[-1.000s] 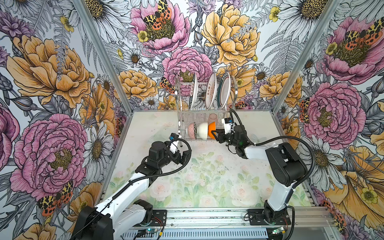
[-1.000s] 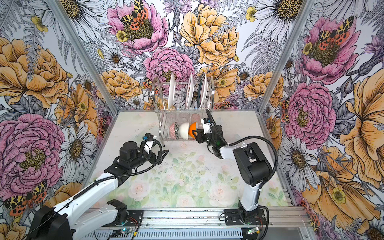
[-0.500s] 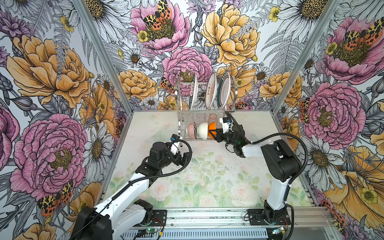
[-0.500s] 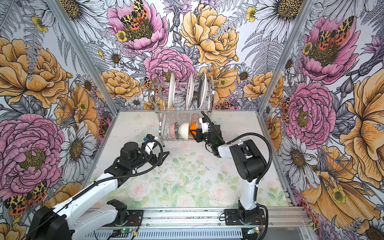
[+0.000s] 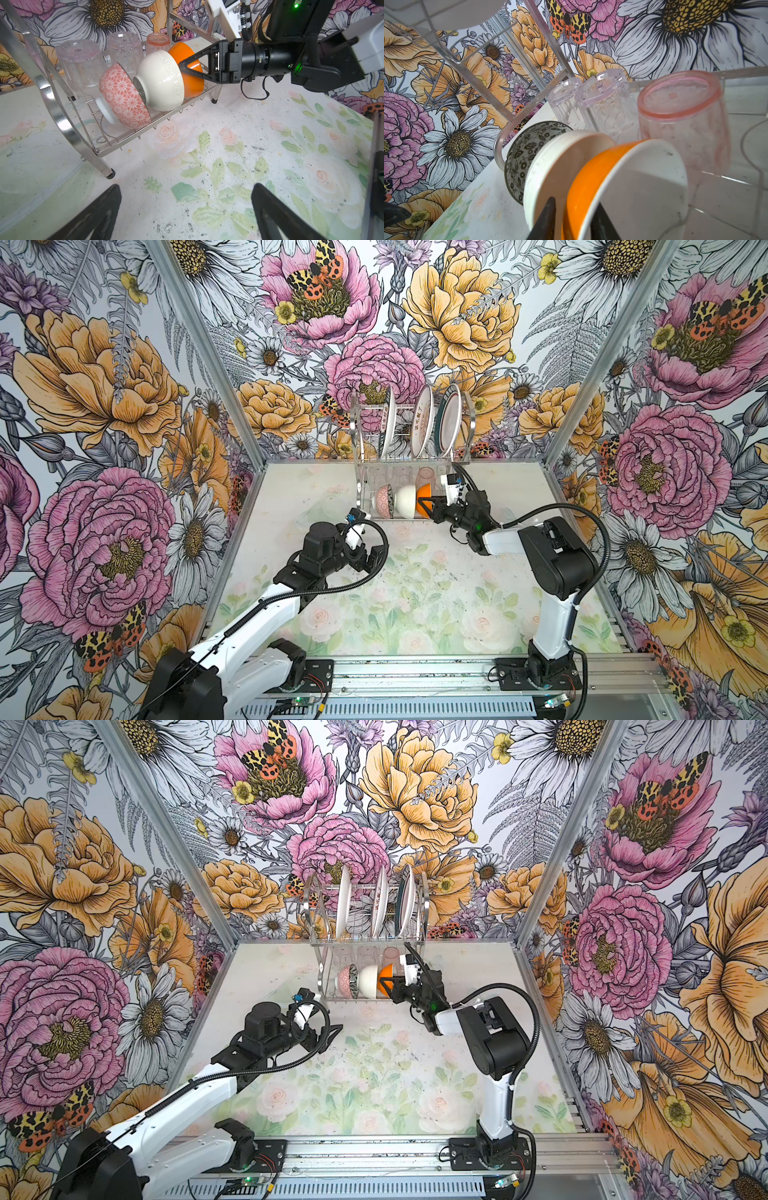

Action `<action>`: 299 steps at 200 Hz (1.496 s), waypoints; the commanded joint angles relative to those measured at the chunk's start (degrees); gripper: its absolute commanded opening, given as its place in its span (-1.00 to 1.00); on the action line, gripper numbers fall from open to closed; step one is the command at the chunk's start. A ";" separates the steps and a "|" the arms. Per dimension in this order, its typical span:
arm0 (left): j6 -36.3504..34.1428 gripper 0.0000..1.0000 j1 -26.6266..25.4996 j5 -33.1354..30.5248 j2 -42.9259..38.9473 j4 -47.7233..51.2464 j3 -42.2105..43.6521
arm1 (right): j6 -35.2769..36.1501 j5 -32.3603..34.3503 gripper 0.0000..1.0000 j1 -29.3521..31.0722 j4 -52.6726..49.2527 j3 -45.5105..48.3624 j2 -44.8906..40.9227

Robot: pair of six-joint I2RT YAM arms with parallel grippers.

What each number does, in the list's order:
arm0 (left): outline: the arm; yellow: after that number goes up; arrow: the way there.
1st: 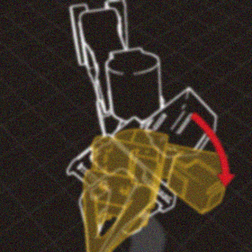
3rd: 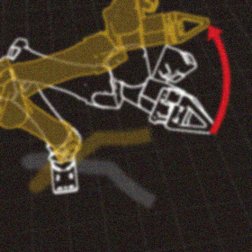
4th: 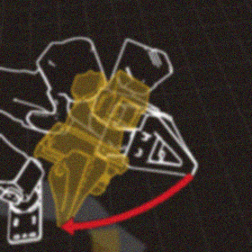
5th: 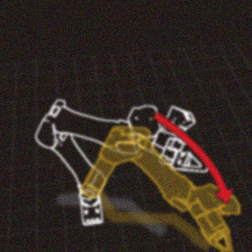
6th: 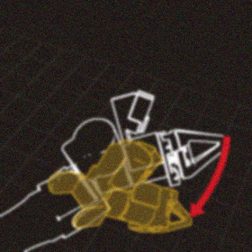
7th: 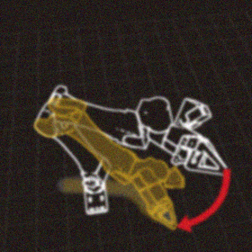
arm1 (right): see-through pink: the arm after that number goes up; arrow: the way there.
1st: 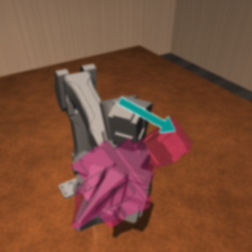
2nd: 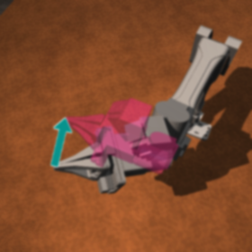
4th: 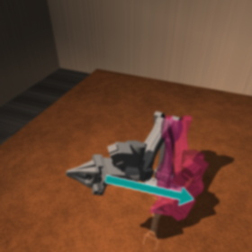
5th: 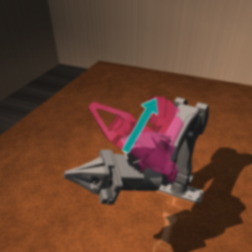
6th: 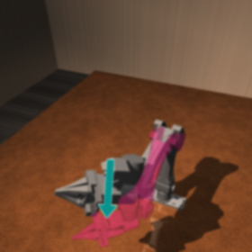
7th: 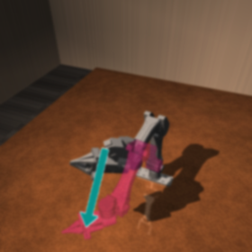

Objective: Unload the mixed dishes from the dish rack
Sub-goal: 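Close the right gripper on the orange bowl's rim in the lower rack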

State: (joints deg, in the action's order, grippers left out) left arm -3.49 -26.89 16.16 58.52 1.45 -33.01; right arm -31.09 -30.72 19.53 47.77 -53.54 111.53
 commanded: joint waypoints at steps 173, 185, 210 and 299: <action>-1.57 0.98 -1.49 1.67 0.77 2.30 -1.52 | -4.59 -0.57 -0.60 -1.84 7.21 1.49 0.62; -1.41 0.98 -1.58 1.80 0.64 2.26 -1.53 | -4.66 -0.46 -0.61 -1.91 7.38 1.66 0.46; -1.08 0.98 -1.80 1.48 0.52 2.07 -1.35 | -5.24 -0.75 -0.66 -2.07 8.19 1.99 0.53; -0.94 0.98 -2.13 1.13 0.82 1.90 -1.27 | -7.17 -0.28 -0.70 -2.54 11.02 2.47 0.60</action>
State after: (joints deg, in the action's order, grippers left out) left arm -4.49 -28.67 16.38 59.16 3.42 -33.28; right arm -37.47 -32.27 18.61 54.57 -51.24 111.57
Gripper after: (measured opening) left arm 0.989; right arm 0.154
